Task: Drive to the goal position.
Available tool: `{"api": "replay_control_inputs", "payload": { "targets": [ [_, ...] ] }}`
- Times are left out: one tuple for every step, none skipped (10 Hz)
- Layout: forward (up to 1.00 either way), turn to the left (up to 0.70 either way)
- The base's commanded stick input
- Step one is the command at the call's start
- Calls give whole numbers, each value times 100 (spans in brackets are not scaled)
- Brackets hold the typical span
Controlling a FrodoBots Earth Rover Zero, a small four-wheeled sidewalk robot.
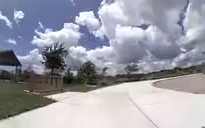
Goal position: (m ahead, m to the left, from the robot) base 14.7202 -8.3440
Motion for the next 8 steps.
{"api": "replay_control_inputs", "payload": {
  "targets": [
    [70,-8],
    [70,-35],
    [70,-35],
    [70,-29],
    [70,0],
    [70,0],
    [70,0],
    [70,0]
  ]
}}
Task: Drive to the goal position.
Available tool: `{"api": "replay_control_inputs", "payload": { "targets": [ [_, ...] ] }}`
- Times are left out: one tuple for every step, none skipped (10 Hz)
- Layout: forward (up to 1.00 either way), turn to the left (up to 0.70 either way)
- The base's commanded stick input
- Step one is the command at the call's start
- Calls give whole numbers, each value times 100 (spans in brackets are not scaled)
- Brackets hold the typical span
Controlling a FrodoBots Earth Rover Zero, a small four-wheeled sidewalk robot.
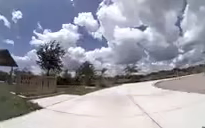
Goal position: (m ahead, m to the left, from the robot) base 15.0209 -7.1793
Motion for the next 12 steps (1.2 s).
{"api": "replay_control_inputs", "payload": {
  "targets": [
    [70,0],
    [70,0],
    [70,0],
    [70,0],
    [70,0],
    [70,0],
    [70,0],
    [70,0],
    [70,0],
    [70,0],
    [70,-31],
    [70,-35]
  ]
}}
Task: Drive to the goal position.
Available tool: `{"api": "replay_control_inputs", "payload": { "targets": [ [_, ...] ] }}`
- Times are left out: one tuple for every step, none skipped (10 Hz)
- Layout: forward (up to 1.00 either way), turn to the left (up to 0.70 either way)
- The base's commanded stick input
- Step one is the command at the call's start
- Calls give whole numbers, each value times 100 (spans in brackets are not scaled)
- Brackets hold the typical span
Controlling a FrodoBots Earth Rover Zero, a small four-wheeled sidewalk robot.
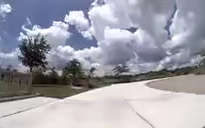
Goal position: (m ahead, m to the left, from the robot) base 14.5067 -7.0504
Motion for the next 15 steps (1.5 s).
{"api": "replay_control_inputs", "payload": {
  "targets": [
    [70,-35],
    [70,-35],
    [70,-27],
    [70,0],
    [70,0],
    [70,0],
    [70,0],
    [70,0],
    [70,0],
    [70,0],
    [70,0],
    [70,0],
    [70,0],
    [70,0],
    [70,0]
  ]
}}
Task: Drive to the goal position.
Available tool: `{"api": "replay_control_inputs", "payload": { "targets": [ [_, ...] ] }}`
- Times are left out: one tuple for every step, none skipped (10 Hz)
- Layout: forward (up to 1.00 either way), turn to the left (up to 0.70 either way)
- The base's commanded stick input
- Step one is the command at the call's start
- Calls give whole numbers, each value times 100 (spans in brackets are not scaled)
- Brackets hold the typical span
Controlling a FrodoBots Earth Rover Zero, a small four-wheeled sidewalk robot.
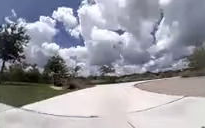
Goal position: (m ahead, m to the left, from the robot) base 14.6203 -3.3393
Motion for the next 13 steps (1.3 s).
{"api": "replay_control_inputs", "payload": {
  "targets": [
    [70,0],
    [70,0],
    [70,0],
    [70,0],
    [70,0],
    [70,0],
    [70,0],
    [70,0],
    [70,0],
    [70,0],
    [70,0],
    [70,0],
    [70,0]
  ]
}}
